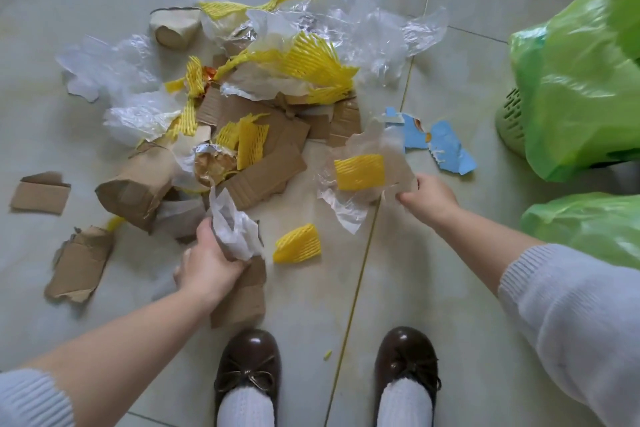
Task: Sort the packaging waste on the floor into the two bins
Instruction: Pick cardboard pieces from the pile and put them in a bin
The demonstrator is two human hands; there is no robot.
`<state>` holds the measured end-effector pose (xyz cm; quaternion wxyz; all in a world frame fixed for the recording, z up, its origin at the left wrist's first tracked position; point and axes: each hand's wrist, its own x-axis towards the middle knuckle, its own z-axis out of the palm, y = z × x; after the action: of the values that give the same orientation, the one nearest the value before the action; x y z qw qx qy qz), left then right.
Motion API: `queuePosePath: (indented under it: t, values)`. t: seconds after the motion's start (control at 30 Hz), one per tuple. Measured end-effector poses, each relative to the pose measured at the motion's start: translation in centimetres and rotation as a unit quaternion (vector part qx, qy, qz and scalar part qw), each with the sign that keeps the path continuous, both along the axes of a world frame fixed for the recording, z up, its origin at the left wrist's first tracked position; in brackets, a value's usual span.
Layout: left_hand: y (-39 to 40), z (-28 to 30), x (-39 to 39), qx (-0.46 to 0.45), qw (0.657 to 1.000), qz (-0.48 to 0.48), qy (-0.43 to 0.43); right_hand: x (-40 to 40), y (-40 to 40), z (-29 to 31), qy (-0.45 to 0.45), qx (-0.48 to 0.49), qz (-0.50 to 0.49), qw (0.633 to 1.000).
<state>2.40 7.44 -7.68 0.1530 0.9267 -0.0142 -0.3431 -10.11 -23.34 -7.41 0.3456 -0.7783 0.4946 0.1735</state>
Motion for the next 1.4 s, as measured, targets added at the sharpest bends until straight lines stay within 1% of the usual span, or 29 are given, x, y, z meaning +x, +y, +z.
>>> queuePosePath:
  t: [0.1, 0.2, 0.3, 0.37, 0.43, 0.5, 0.6, 0.7, 0.77, 0.87, 0.97, 1.07, 1.17, 1.2, 1.3, 1.33, 1.4]
  values:
    - [-0.5, 1.3, 0.4, -0.060, 0.997, 0.053, 0.003, -0.3, 0.1, 1.8, -0.003, -0.026, 0.016, 1.000]
    - [-0.1, 2.7, 0.9, -0.056, 0.996, 0.063, 0.007, -0.5, 0.0, 3.6, 0.005, -0.101, 0.046, 0.994]
    - [0.5, 5.2, 1.6, -0.026, 0.999, 0.010, 0.023, -1.0, 0.0, 5.2, 0.016, -0.136, 0.092, 0.986]
    - [1.0, 7.2, 2.1, -0.017, 0.999, -0.030, 0.039, -1.1, -0.1, 6.6, 0.005, -0.147, 0.090, 0.985]
    - [2.0, 9.0, 2.4, -0.009, 0.998, -0.057, 0.036, -1.0, 0.0, 8.3, -0.024, -0.157, 0.081, 0.984]
    - [3.6, 10.8, 2.5, 0.006, 0.997, -0.070, 0.024, -0.5, 0.7, 10.7, -0.061, -0.143, 0.094, 0.983]
    - [6.9, 13.0, 2.7, 0.021, 0.997, -0.077, -0.004, 1.3, 3.1, 14.8, -0.115, -0.102, 0.167, 0.974]
    - [10.7, 14.0, 3.8, 0.032, 0.998, -0.044, -0.039, 3.9, 5.8, 18.4, -0.159, -0.045, 0.195, 0.967]
    - [12.9, 14.6, 5.0, 0.023, 0.998, -0.009, -0.056, 5.7, 7.6, 20.0, -0.169, -0.021, 0.218, 0.961]
    - [16.1, 14.9, 7.4, 0.014, 0.997, 0.024, -0.077, 8.9, 11.1, 21.1, -0.149, -0.037, 0.277, 0.949]
    - [18.9, 14.6, 9.3, 0.047, 0.995, 0.009, -0.087, 12.1, 14.6, 20.5, -0.132, -0.056, 0.346, 0.927]
    - [20.9, 13.6, 10.2, 0.088, 0.993, -0.032, -0.065, 15.4, 18.0, 19.7, -0.063, -0.068, 0.432, 0.897]
    - [21.8, 12.5, 11.0, 0.100, 0.992, -0.066, -0.039, 18.1, 20.8, 19.2, 0.001, -0.098, 0.484, 0.869]
    - [21.8, 12.1, 11.1, 0.096, 0.992, -0.071, -0.034, 18.8, 21.4, 18.9, 0.013, -0.124, 0.500, 0.857]
    - [21.5, 10.2, 12.1, 0.086, 0.993, -0.076, -0.035, 21.6, 22.8, 17.3, 0.043, -0.200, 0.569, 0.796]
    - [21.3, 9.3, 12.4, 0.085, 0.993, -0.077, -0.037, 22.4, 23.2, 16.7, 0.056, -0.206, 0.591, 0.778]
    - [20.7, 7.4, 12.9, 0.076, 0.994, -0.066, -0.042, 23.9, 24.0, 15.3, 0.085, -0.184, 0.621, 0.758]
